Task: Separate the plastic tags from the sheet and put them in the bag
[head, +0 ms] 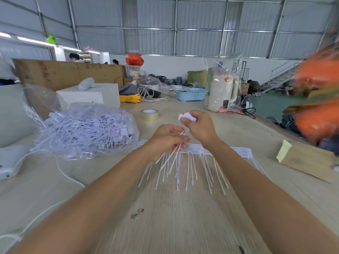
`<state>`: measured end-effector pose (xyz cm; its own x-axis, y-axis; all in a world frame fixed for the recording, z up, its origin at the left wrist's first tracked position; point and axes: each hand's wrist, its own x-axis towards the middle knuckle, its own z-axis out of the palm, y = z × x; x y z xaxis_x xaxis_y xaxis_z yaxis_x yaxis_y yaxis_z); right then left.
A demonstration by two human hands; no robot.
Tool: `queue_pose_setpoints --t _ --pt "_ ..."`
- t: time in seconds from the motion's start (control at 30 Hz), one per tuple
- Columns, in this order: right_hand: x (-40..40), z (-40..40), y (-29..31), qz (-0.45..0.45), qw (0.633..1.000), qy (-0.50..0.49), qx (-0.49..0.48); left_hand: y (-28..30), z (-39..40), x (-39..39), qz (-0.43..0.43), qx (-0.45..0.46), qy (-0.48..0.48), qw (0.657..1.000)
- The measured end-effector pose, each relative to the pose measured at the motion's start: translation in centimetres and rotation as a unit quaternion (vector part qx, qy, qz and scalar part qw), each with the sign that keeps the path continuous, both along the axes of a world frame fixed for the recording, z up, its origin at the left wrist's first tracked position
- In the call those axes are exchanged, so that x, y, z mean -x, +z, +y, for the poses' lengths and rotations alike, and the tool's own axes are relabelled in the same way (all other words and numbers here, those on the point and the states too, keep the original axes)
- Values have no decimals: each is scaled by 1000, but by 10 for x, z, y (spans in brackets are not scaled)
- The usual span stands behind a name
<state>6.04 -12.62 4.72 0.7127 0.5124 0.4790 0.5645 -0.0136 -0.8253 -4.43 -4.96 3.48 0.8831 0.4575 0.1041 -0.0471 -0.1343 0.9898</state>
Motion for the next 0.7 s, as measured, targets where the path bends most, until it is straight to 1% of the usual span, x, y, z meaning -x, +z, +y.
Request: queue_pose_setpoints --t 0.13,0.27,0.33,0.4,0.47,0.5,0.53,0.57,0.6,0.63,0.67,0.7 --pt "16 17 19 -71 997 -17 -6 7 -10 12 -45 -16 54 997" --pt "42 45 34 -114 993 10 28 13 -4 39 -50 3 121 991" --pt "58 60 32 -137 988 43 49 13 9 62 -26 10 150 988" --pt "74 77 27 -156 981 89 68 12 28 89 9 2 159 987" --pt "89 91 19 -169 974 134 66 9 51 117 45 -10 178 983" --pt "94 98 14 -183 972 139 56 7 64 130 62 -24 198 978" --pt "97 105 9 -218 967 120 54 6 80 140 87 -51 225 969" --pt "97 113 4 -271 956 81 74 5 94 148 121 -87 250 957" --pt "97 120 0 -324 938 38 116 4 108 154 155 -120 273 942" --pt "96 126 -4 -361 916 7 177 5 120 156 178 -135 289 931" --pt "95 131 -6 -373 894 -8 247 5 131 156 193 -141 294 925" --pt "93 136 -9 -368 876 -12 312 6 140 152 205 -153 291 922"
